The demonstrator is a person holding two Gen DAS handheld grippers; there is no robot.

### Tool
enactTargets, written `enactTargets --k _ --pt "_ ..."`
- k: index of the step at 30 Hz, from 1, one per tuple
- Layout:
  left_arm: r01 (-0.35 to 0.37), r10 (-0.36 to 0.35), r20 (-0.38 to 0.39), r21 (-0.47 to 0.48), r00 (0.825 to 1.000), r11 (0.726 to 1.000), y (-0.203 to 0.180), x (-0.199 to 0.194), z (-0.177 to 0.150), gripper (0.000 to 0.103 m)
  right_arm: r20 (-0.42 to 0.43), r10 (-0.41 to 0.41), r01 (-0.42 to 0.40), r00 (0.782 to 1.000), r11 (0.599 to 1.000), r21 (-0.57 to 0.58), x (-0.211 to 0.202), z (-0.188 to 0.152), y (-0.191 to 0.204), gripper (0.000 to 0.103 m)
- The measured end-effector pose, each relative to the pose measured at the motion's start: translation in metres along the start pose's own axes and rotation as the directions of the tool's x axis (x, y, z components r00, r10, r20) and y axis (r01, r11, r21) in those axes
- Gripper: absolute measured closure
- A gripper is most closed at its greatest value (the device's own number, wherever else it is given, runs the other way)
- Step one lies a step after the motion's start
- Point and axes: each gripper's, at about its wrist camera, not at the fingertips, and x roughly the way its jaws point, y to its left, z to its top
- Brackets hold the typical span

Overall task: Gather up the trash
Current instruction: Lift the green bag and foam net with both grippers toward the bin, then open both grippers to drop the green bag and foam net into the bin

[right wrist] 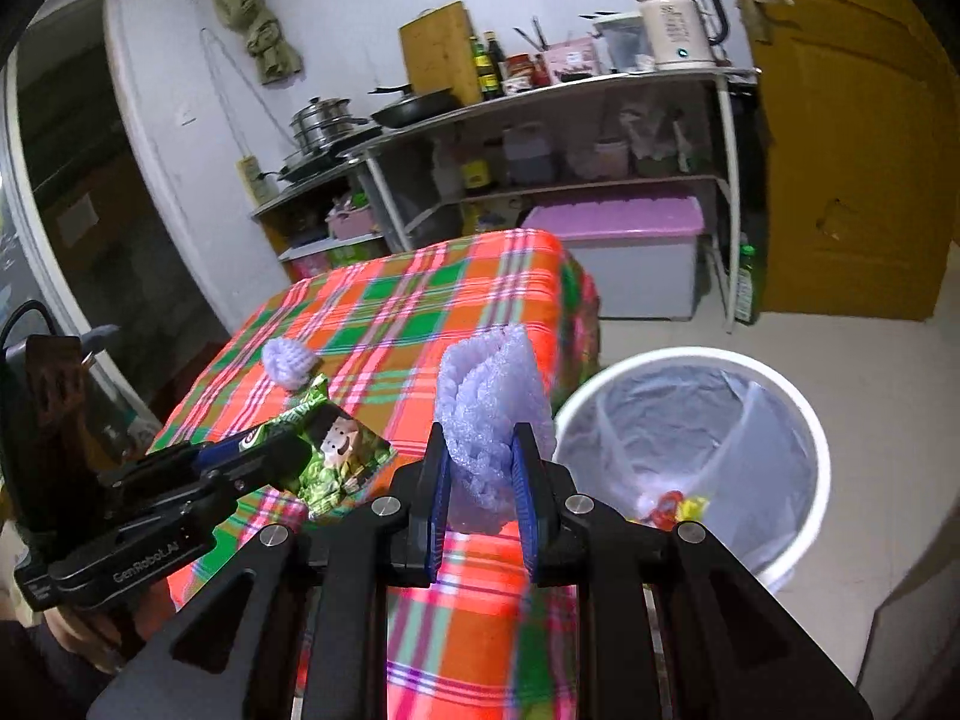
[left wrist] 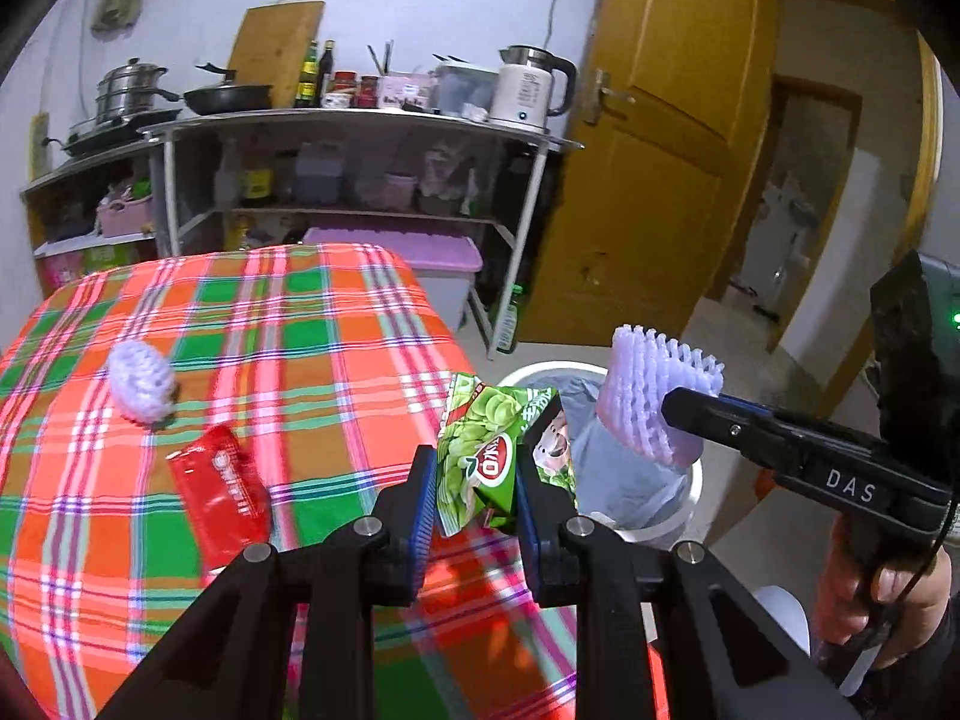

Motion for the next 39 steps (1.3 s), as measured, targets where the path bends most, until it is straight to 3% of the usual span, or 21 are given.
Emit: enactTargets --k 13,34,36,39 --pt "0.080 -0.076 -0.097 0.042 0.992 0.996 -0.042 0.067 0.000 0.078 -0.025 -0.064 0.067 0.998 0.992 0.104 0.004 -0.009 -0.064 0.083" --pt "0.114 -0.099 -0.253 0.044 0.962 0.992 -0.062 0.150 0.000 0.078 -0.158 -0.143 0.174 0.977 0.964 0.203 0.046 -0.027 -0.129 0.081" --pt "0.121 -0.105 -0.269 0.041 0.957 0.992 -0.063 0.155 -0.001 0.078 -0.168 -0.142 0.177 0.976 0.961 0.212 0.049 -0.028 -0.132 0.079" --pt "0.127 -0.114 -0.293 0.026 0.949 0.992 -0.062 0.162 -0.002 0.074 -0.165 -0.146 0.180 0.975 0.961 0.211 0.051 -0.029 -0.135 0.066"
